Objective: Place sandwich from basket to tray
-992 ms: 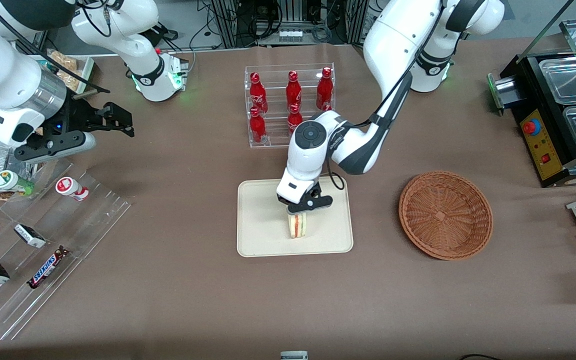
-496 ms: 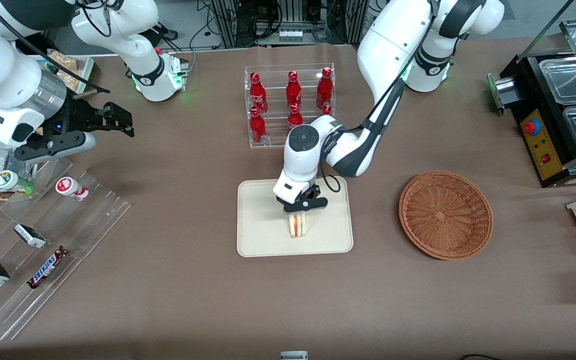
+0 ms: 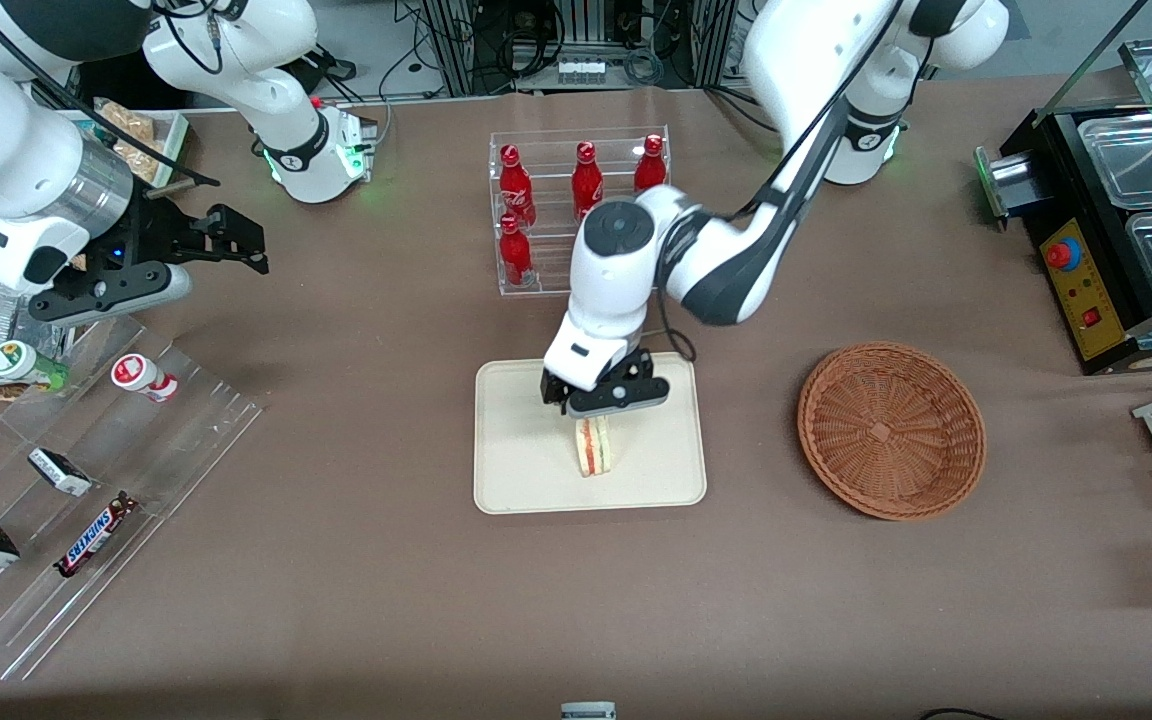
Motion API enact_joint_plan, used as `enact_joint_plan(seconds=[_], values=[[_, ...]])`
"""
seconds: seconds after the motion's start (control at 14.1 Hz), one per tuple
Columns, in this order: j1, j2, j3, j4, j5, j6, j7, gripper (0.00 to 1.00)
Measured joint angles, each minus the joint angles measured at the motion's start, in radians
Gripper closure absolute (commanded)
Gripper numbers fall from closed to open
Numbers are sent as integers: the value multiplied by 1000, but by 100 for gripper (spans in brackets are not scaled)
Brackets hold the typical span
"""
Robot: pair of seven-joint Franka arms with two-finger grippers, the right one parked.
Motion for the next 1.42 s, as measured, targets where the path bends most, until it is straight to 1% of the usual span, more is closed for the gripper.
enact_joint_plan(seconds=[0.28, 0.35, 0.43, 0.5, 0.71, 0.85, 0.92, 1.13, 1.35, 1.42], values=[[70, -107, 11, -8, -6, -177, 54, 0], [70, -123, 42, -9, -28, -221, 80, 0], [70, -138, 89, -11, -66, -257, 116, 0], [72, -153, 139, -15, -99, -285, 167, 0], [82, -212, 288, -50, -167, -348, 356, 0], [85, -254, 359, -71, -188, -394, 454, 0], [86, -273, 380, -75, -191, -419, 484, 0], [84, -325, 406, -81, -192, -476, 505, 0], [86, -368, 411, -84, -191, -516, 507, 0], [105, -382, 407, -85, -191, -528, 507, 0]])
